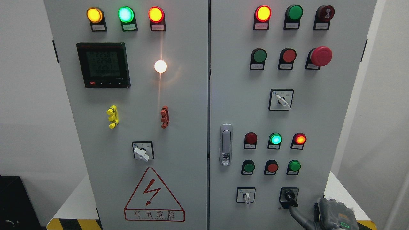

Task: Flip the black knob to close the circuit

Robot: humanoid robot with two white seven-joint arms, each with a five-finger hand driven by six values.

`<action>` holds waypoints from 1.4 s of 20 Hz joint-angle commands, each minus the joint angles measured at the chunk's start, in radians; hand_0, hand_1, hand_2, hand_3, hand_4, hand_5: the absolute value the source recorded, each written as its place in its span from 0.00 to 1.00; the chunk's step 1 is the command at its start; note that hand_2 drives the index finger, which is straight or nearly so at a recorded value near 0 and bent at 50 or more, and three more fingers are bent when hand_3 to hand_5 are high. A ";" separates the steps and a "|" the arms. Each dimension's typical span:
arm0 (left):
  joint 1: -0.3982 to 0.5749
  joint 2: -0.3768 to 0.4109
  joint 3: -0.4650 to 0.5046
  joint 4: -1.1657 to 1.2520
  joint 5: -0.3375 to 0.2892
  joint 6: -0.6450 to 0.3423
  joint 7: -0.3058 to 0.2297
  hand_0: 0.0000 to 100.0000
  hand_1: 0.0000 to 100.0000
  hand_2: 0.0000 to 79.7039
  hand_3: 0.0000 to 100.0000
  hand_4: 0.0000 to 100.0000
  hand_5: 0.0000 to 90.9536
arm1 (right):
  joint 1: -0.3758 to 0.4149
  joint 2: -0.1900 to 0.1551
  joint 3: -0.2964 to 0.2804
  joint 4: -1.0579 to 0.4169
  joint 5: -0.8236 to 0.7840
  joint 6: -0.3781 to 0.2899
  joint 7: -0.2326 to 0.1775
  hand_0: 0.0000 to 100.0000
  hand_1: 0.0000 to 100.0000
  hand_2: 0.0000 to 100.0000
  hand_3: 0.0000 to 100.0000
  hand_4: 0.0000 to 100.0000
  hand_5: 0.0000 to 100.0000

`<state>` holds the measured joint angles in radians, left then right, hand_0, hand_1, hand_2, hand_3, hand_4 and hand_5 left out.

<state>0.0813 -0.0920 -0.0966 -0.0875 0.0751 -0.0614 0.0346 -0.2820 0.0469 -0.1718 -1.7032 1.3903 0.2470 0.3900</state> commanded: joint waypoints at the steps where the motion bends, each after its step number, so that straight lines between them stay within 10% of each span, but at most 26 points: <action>1: 0.000 0.000 0.000 0.000 0.000 0.000 0.001 0.12 0.56 0.00 0.00 0.00 0.00 | -0.005 0.001 -0.018 -0.036 -0.027 0.001 -0.002 0.00 0.00 0.89 1.00 0.89 0.82; 28: 0.000 0.000 0.000 0.000 0.000 0.000 0.001 0.12 0.56 0.00 0.00 0.00 0.00 | 0.034 0.065 0.071 -0.047 -0.039 -0.047 -0.011 0.00 0.00 0.88 1.00 0.88 0.82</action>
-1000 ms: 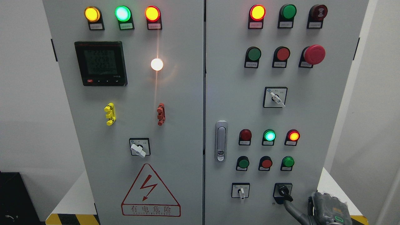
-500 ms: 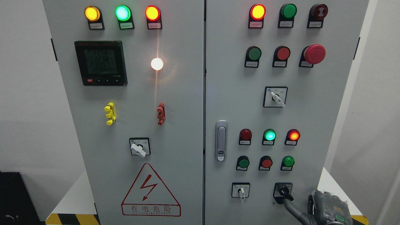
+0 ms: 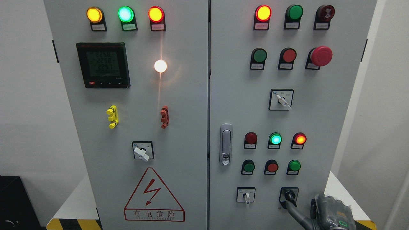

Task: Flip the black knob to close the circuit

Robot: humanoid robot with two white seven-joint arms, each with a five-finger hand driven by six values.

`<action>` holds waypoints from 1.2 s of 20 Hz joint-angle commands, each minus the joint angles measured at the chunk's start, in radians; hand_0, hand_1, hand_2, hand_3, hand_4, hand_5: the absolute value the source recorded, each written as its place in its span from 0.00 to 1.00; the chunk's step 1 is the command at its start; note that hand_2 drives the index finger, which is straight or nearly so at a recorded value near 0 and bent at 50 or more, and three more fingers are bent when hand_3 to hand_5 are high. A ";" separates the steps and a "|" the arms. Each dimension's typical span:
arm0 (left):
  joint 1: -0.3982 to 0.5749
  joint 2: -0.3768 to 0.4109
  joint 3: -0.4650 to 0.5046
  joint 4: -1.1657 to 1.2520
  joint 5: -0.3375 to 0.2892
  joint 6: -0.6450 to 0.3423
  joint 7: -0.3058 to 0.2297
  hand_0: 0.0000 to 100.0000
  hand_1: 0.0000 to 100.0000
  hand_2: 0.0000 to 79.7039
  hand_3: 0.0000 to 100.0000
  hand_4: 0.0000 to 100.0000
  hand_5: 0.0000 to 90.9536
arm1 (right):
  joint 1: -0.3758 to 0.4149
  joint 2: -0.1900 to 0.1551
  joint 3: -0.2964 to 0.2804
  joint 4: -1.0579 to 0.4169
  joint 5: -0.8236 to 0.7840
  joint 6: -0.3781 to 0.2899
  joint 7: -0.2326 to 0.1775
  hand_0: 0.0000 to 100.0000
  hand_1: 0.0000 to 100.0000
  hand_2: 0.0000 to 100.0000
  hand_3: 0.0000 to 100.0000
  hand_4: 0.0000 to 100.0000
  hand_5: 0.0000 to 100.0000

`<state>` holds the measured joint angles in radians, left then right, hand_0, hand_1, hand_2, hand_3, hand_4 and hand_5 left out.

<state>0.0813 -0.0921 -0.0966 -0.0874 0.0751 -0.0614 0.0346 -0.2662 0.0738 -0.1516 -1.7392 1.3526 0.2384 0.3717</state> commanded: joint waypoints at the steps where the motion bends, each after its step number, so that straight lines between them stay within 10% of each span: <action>1: 0.000 0.000 0.000 0.000 0.000 0.000 0.001 0.12 0.56 0.00 0.00 0.00 0.00 | 0.021 0.052 0.046 -0.025 -0.001 -0.051 -0.002 0.00 0.00 0.88 1.00 0.88 0.82; 15: 0.000 0.000 0.000 0.000 0.000 0.000 0.001 0.12 0.56 0.00 0.00 0.00 0.00 | 0.171 0.060 0.052 -0.232 -0.125 -0.063 -0.045 0.00 0.01 0.80 0.97 0.83 0.77; 24: 0.000 0.000 0.000 0.000 0.000 0.000 0.001 0.12 0.56 0.00 0.00 0.00 0.00 | 0.185 0.060 0.036 -0.241 -0.403 -0.005 -0.168 0.00 0.06 0.51 0.83 0.73 0.59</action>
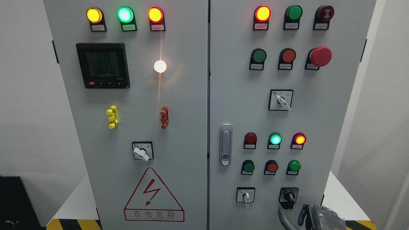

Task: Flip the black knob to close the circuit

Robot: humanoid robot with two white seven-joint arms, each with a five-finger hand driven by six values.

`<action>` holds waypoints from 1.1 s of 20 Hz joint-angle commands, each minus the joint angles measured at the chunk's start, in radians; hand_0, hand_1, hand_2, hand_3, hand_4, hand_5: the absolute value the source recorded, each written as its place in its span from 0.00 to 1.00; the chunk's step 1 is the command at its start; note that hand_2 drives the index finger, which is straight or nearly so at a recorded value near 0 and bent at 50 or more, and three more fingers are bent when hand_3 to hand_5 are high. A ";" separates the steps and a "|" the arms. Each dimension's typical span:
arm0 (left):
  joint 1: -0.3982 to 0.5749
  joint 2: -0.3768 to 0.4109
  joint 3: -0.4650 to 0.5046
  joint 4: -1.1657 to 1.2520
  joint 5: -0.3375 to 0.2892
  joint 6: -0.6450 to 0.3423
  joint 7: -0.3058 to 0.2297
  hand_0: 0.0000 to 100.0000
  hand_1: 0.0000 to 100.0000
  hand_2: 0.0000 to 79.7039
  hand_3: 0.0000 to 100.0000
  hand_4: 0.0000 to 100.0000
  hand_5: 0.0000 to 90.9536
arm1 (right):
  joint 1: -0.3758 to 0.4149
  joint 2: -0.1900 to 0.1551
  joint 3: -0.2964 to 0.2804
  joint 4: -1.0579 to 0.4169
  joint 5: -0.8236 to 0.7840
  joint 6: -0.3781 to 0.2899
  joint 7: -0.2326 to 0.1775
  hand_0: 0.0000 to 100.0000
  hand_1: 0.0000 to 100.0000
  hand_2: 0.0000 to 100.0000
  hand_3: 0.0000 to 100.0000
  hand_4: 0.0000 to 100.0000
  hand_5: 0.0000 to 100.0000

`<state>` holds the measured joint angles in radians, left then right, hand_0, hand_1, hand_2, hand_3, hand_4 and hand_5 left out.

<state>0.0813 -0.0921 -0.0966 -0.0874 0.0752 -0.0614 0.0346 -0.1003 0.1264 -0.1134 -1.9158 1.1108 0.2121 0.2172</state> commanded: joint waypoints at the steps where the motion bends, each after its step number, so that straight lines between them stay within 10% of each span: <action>1: 0.000 0.000 0.000 0.000 0.000 0.000 0.001 0.12 0.56 0.00 0.00 0.00 0.00 | 0.022 0.007 0.004 -0.065 -0.208 0.038 -0.013 0.00 0.07 0.48 0.79 0.70 0.56; 8: 0.000 0.000 0.000 0.000 0.000 0.000 0.001 0.12 0.56 0.00 0.00 0.00 0.00 | 0.115 0.002 0.032 -0.166 -0.506 0.058 -0.019 0.00 0.06 0.25 0.42 0.38 0.33; 12: 0.000 0.000 0.000 0.000 0.000 0.000 0.001 0.12 0.56 0.00 0.00 0.00 0.00 | 0.186 0.001 0.032 -0.181 -0.718 0.030 -0.130 0.00 0.04 0.13 0.28 0.24 0.21; 17: 0.000 0.000 0.000 0.000 0.000 0.000 0.001 0.12 0.56 0.00 0.00 0.00 0.00 | 0.321 -0.004 0.031 -0.181 -1.115 -0.195 -0.141 0.00 0.03 0.05 0.21 0.16 0.09; 22: 0.000 0.000 0.000 0.000 0.000 0.000 0.001 0.12 0.56 0.00 0.00 0.00 0.00 | 0.408 -0.013 0.032 -0.181 -1.269 -0.278 -0.108 0.00 0.02 0.00 0.13 0.08 0.00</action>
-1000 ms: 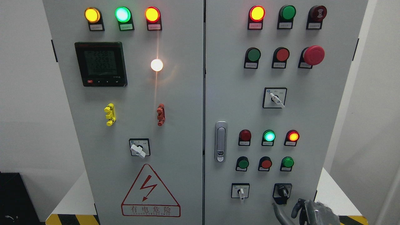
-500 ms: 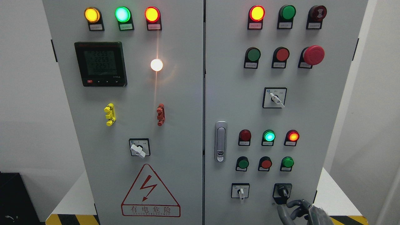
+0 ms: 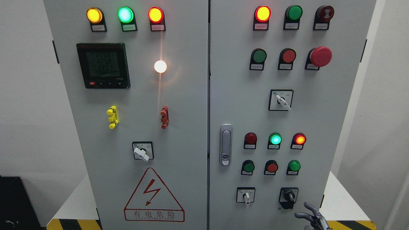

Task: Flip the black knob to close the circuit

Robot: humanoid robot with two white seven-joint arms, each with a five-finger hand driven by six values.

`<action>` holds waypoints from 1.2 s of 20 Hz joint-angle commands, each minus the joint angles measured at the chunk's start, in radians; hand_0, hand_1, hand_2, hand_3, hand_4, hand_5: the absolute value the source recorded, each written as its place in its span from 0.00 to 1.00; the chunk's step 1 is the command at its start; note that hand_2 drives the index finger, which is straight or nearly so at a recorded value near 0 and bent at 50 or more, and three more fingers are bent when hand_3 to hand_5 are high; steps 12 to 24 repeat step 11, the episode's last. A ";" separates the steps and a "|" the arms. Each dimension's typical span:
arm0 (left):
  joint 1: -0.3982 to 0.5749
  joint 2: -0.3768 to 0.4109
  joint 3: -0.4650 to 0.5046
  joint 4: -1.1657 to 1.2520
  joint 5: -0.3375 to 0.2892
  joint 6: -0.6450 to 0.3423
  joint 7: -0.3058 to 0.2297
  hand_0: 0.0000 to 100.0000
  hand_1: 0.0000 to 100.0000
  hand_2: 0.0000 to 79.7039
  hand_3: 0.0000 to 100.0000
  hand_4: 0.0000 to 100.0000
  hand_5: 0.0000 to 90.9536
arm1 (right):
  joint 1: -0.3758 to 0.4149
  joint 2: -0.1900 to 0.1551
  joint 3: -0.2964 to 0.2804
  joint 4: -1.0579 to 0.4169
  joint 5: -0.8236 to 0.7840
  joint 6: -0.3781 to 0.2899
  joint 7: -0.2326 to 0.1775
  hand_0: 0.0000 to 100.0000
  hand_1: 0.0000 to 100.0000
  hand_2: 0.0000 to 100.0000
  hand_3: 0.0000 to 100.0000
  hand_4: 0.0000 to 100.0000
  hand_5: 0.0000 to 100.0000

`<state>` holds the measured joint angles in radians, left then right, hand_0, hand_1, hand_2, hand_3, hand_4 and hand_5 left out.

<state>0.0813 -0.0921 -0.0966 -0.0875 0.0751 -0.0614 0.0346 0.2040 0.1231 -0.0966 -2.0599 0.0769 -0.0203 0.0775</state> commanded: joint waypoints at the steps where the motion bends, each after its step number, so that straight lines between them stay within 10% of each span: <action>1: 0.000 0.000 0.000 0.000 0.000 0.000 0.001 0.12 0.56 0.00 0.00 0.00 0.00 | 0.113 -0.011 0.015 -0.037 -0.252 -0.047 0.072 0.00 0.02 0.00 0.12 0.07 0.00; 4: 0.000 0.000 0.000 0.000 0.000 0.000 0.001 0.12 0.56 0.00 0.00 0.00 0.00 | 0.126 -0.013 0.014 -0.034 -0.285 -0.046 0.160 0.00 0.00 0.00 0.01 0.00 0.00; 24: 0.000 0.000 0.000 0.000 0.000 0.000 0.001 0.12 0.56 0.00 0.00 0.00 0.00 | 0.127 -0.013 0.011 -0.032 -0.293 -0.040 0.166 0.00 0.00 0.00 0.00 0.00 0.00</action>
